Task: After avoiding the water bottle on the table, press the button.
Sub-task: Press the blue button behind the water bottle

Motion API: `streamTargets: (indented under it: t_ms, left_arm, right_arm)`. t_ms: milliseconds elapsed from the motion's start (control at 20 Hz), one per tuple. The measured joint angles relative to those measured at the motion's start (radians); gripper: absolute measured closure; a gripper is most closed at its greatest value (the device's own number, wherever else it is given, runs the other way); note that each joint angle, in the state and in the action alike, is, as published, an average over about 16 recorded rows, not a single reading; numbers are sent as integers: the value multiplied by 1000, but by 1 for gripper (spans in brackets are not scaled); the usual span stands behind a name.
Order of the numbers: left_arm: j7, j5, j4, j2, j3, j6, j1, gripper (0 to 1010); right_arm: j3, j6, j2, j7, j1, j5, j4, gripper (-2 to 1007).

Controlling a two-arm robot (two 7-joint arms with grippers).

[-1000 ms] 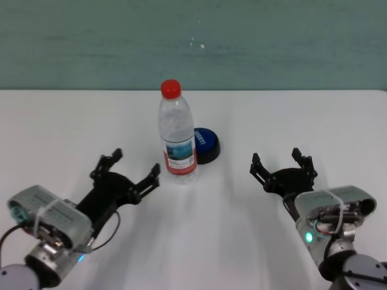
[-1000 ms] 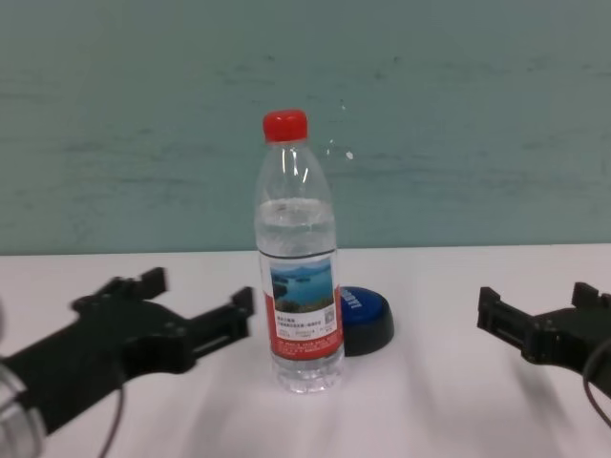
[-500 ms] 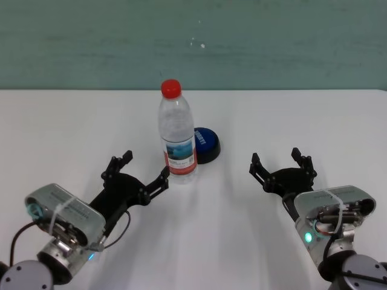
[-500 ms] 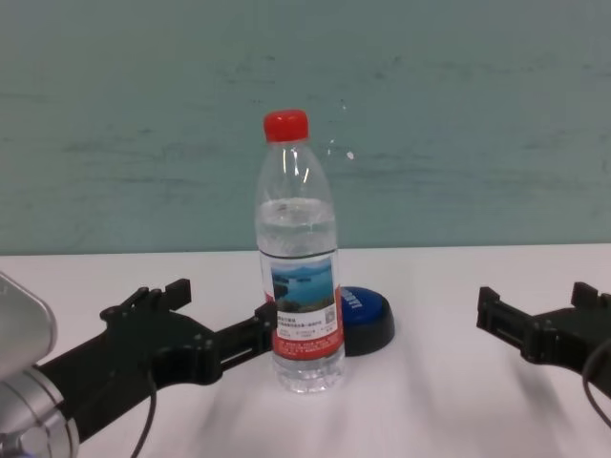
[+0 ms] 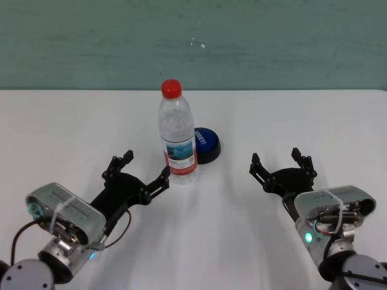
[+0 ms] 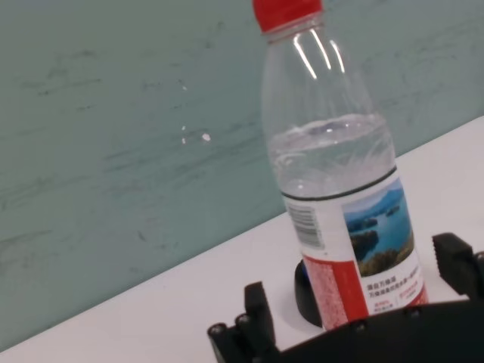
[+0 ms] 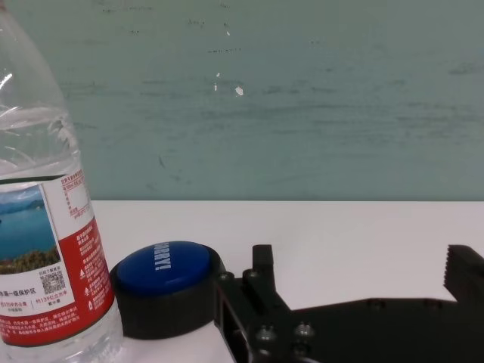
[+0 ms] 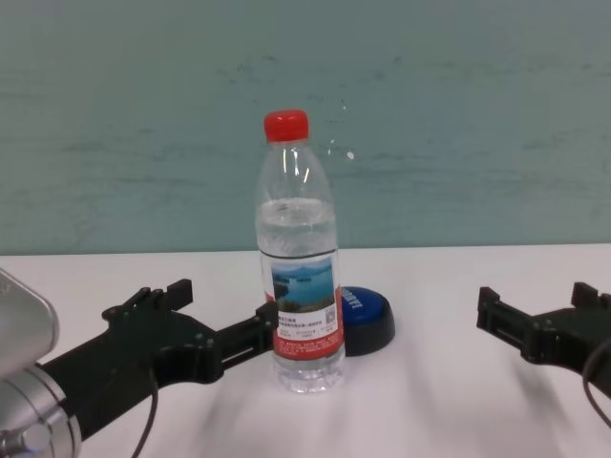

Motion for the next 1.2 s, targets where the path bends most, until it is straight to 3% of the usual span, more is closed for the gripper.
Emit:
streamTargets:
  t_ms: [300,550,900,1200]
  left_arm:
    - [-9,-19,-25,12,-10,9,19,10]
    - [-30,-55,-63,40,-34,13,50,10]
    - [-82,-127,-102,106,-84,-2,94,10]
    - [-133,-189,-96,168,-125,-35,110,10]
  right_arm:
    - [0,0,0,0,0,0,0,1]
    - [0,0,0,0,0,0,0,1]
    - [0,0,0,0,0,0,0,1]
    - [0,0,0,0,0,0,0,1]
